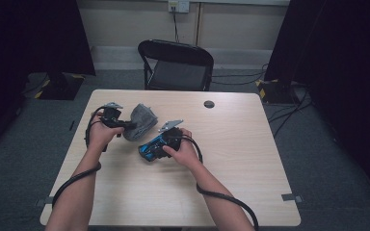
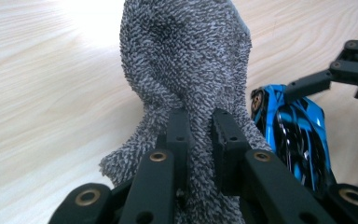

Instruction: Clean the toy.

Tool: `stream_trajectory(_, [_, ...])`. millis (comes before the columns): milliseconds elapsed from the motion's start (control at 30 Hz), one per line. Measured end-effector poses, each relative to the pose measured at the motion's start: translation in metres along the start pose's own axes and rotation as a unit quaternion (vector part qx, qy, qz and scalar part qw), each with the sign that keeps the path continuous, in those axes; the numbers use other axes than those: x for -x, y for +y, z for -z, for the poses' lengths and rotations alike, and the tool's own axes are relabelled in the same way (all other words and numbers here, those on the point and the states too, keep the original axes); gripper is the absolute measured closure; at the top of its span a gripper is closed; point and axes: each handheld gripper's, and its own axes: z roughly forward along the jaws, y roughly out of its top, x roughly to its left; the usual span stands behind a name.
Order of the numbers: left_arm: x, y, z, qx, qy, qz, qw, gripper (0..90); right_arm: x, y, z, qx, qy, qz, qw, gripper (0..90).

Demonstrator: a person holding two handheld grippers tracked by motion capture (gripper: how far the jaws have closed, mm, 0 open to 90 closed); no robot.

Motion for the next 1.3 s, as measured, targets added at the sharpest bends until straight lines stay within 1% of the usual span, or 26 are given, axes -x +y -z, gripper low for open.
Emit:
stream_trajectory(33, [0.003,0.002,-0.005,0.002,-0.001,0.002,1.0,79.3,0.0,0.0,0.0,0.0,0.0,0.0,1.0,7.6])
stream_trajectory(100, [0.006,0.005,-0.014,0.0,0.0,-0.005,1.0,79.3,0.0,0.0,0.0,0.0,0.0,0.001,1.0,7.7])
stream_trajectory(200, [0.012,0.008,-0.026,-0.004,0.001,-0.01,0.9999,79.3,0.001,0.0,0.0,0.0,0.002,0.002,1.0,7.6])
stream_trajectory(233, [0.013,0.009,-0.031,-0.005,0.0,-0.009,1.0,79.3,0.001,0.0,0.0,0.0,0.003,0.002,1.0,7.7])
stream_trajectory(367, [0.018,0.011,-0.045,-0.009,0.008,-0.018,0.9998,79.2,0.001,0.001,0.0,-0.001,0.003,0.001,1.0,7.6])
stream_trajectory(433, [0.021,0.011,-0.053,-0.011,0.009,-0.017,0.9998,79.2,0.001,0.001,0.0,-0.001,0.003,0.001,1.0,7.6])
stream_trajectory(467, [0.023,0.011,-0.057,-0.013,0.012,-0.024,0.9995,79.1,0.001,0.001,0.0,-0.002,0.003,0.001,1.0,7.7])
stream_trajectory(500, [0.024,0.011,-0.062,-0.024,0.012,-0.033,0.9991,79.0,0.001,0.001,0.0,-0.002,0.003,0.002,1.0,7.7])
stream_trajectory(567, [0.026,0.011,-0.068,-0.03,0.009,-0.037,0.9988,78.7,0.001,0.001,0.0,-0.002,0.003,0.002,1.0,7.7])
stream_trajectory(633, [0.027,0.009,-0.073,-0.028,0.01,-0.04,0.9987,78.2,0.001,0.001,0.0,-0.001,0.004,0.001,1.0,7.7])
stream_trajectory(700, [0.028,0.007,-0.077,-0.028,0.003,-0.041,0.9988,77.4,0.001,0.001,0.0,-0.002,0.003,0.001,1.0,7.7])
stream_trajectory(733, [0.029,0.007,-0.079,-0.027,0.004,-0.038,0.9989,76.4,0.001,0.001,0.0,-0.002,0.003,0.001,1.0,7.6])
stream_trajectory(833, [0.03,0.007,-0.08,-0.03,0.01,-0.048,0.9984,74.6,0.001,0.001,0.0,-0.001,0.003,0.001,1.0,7.7])
stream_trajectory(900, [0.031,0.006,-0.081,-0.027,0.012,-0.046,0.9985,71.8,0.001,0.001,0.0,-0.001,0.003,0.001,1.0,7.7])
stream_trajectory(967, [0.032,0.005,-0.082,-0.026,0.014,-0.049,0.9984,71.2,0.001,0.001,0.0,-0.001,0.003,0.001,1.0,7.6])
stream_trajectory(1000, [0.033,0.006,-0.083,-0.025,0.016,-0.045,0.9986,70.0,0.001,0.001,0.0,-0.003,0.003,0.001,1.0,7.6])
stream_trajectory(1067, [0.035,0.006,-0.084,-0.031,0.02,-0.058,0.9976,69.4,0.001,0.001,0.0,-0.004,0.003,0.0,1.0,7.6])
stream_trajectory(1167, [0.038,0.007,-0.084,-0.045,0.026,-0.082,0.9953,71.3,0.001,0.001,0.0,-0.003,0.002,0.0,1.0,7.6])
stream_trajectory(1200, [0.039,0.007,-0.085,-0.044,0.026,-0.085,0.995,72.3,0.001,0.001,0.0,-0.003,0.002,0.0,1.0,7.6])
stream_trajectory(1233, [0.039,0.008,-0.084,-0.049,0.026,-0.089,0.9946,73.7,0.001,0.001,0.0,-0.003,0.002,0.0,1.0,7.6])
stream_trajectory(1300, [0.04,0.009,-0.084,-0.049,0.027,-0.087,0.9946,75.1,0.001,0.001,0.0,-0.004,0.002,0.0,1.0,7.6])
